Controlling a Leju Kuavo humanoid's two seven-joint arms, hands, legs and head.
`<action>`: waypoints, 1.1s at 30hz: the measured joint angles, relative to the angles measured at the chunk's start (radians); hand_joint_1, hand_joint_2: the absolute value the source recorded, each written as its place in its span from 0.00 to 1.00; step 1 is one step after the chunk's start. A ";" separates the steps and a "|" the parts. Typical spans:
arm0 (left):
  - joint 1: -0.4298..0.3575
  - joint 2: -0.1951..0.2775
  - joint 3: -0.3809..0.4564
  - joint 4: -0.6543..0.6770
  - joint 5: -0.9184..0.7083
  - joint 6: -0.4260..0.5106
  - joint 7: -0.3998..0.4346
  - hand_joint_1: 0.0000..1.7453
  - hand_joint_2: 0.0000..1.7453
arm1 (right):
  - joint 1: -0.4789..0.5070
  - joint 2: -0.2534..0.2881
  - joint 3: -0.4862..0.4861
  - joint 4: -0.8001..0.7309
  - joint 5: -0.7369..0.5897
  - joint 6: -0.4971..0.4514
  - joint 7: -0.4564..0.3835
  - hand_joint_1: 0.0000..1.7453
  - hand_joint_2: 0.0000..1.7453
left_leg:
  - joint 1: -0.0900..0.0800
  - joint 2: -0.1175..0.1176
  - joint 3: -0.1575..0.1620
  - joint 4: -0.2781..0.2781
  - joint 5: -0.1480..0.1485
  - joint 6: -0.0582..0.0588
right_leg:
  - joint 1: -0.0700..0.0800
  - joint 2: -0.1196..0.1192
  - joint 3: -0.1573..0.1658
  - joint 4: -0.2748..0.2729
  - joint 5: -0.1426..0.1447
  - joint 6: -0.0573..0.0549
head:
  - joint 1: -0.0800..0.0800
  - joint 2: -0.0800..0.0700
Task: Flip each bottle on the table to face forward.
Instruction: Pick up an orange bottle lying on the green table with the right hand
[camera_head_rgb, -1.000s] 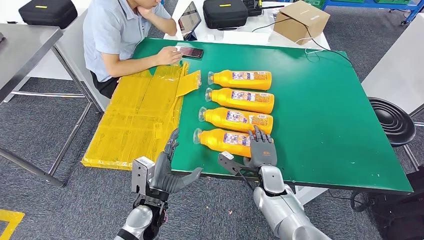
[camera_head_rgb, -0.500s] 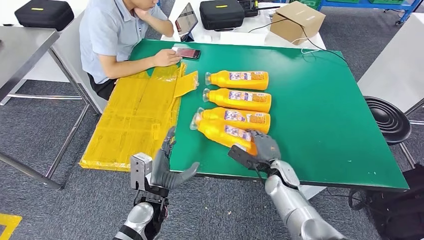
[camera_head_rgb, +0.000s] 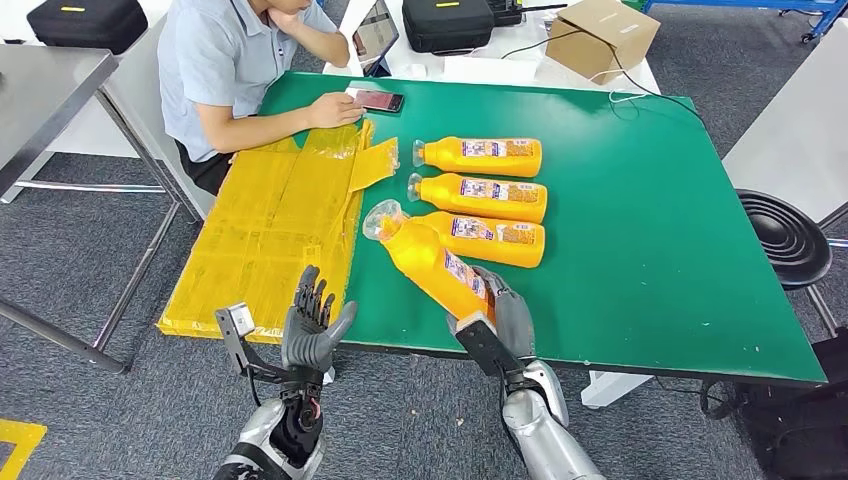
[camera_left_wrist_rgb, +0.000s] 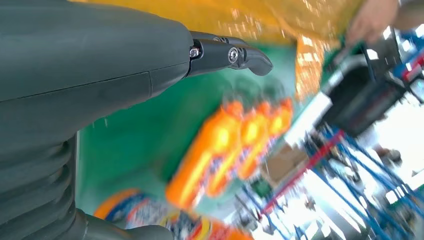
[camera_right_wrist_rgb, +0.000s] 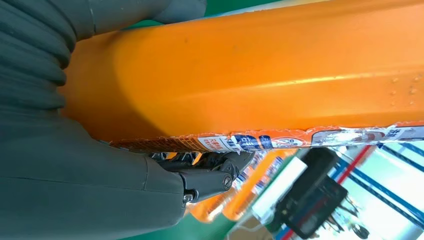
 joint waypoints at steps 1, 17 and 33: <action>0.007 0.000 0.000 -0.012 0.001 -0.011 0.000 0.00 1.00 | 0.000 -0.001 0.006 -0.002 0.001 -0.008 -0.002 1.00 1.00 | 0.000 0.000 -0.001 0.000 0.000 0.000 | 0.000 0.000 -0.001 0.000 0.000 0.000 | 0.000 0.000; 0.044 0.034 -0.086 -0.098 -0.214 -0.285 -0.182 0.00 1.00 | -0.026 0.003 0.096 0.022 0.062 0.086 -0.016 1.00 1.00 | 0.000 -0.001 -0.003 0.000 0.000 0.000 | 0.000 0.000 -0.003 0.000 0.000 0.000 | 0.000 0.000; 0.003 0.039 -0.128 0.003 0.013 -0.357 -0.051 0.00 1.00 | -0.043 0.035 0.247 0.065 0.147 -0.070 -0.173 1.00 1.00 | 0.000 -0.002 -0.003 0.000 0.000 0.000 | 0.000 -0.001 -0.003 0.000 0.000 0.000 | 0.000 0.000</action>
